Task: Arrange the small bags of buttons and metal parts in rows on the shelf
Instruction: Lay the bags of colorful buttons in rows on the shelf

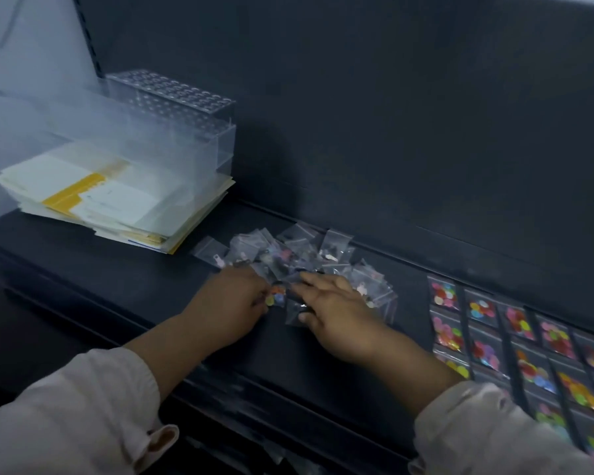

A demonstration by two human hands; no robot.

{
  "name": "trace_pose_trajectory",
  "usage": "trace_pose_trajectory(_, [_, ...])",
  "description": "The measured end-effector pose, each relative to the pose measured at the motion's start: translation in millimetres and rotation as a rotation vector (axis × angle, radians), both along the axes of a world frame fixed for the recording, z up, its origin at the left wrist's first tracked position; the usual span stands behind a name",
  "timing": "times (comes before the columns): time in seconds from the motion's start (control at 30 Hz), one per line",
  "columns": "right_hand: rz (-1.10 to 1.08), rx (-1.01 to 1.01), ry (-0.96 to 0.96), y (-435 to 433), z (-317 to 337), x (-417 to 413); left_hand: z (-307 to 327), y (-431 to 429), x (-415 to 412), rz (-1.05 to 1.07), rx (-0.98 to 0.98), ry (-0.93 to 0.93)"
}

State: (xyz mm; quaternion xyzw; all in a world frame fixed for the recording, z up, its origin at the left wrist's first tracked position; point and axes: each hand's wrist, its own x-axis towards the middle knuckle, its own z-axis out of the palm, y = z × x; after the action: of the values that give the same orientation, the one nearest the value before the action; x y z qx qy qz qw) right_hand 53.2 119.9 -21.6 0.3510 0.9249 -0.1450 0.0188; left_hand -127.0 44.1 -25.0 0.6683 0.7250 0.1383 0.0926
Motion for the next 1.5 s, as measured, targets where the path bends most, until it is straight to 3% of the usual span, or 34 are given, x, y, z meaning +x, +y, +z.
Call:
trace_pose_trajectory(0.23, [-0.125, 0.129, 0.065, 7.0, 0.8, -18.2, -9.6, 8.8, -12.0, -0.058, 0.088, 0.058])
trace_pose_trajectory(0.43, [-0.118, 0.052, 0.148, 28.0, 1.7, -45.4, -15.7, 9.4, -24.8, -0.059, 0.200, 0.044])
trace_pose_trajectory(0.63, [-0.264, 0.128, -0.044, 52.2, -3.8, -55.5, -4.0, 7.4, -33.9, 0.106, 0.259, -0.265])
trace_pose_trajectory(0.9, [-0.088, -0.001, 0.128, 39.5, -15.2, -58.1, 9.8, 24.2, -38.9, 0.390, 0.206, -0.910])
trace_pose_trajectory(1.07, [-0.296, -0.032, 0.330, 50.2, -4.1, -64.0, 11.9, 34.7, -40.5, 0.485, 0.163, -1.142])
trace_pose_trajectory(1.23, [-0.400, -0.018, 0.087, 66.9, 2.8, -84.7, 15.2, 37.4, -37.1, 0.526, 0.078, -1.251])
trace_pose_trajectory(1.5, [-0.411, -0.133, -0.114, 77.0, 4.5, -104.2, 23.5, 33.2, -39.6, 0.546, -0.110, -1.668])
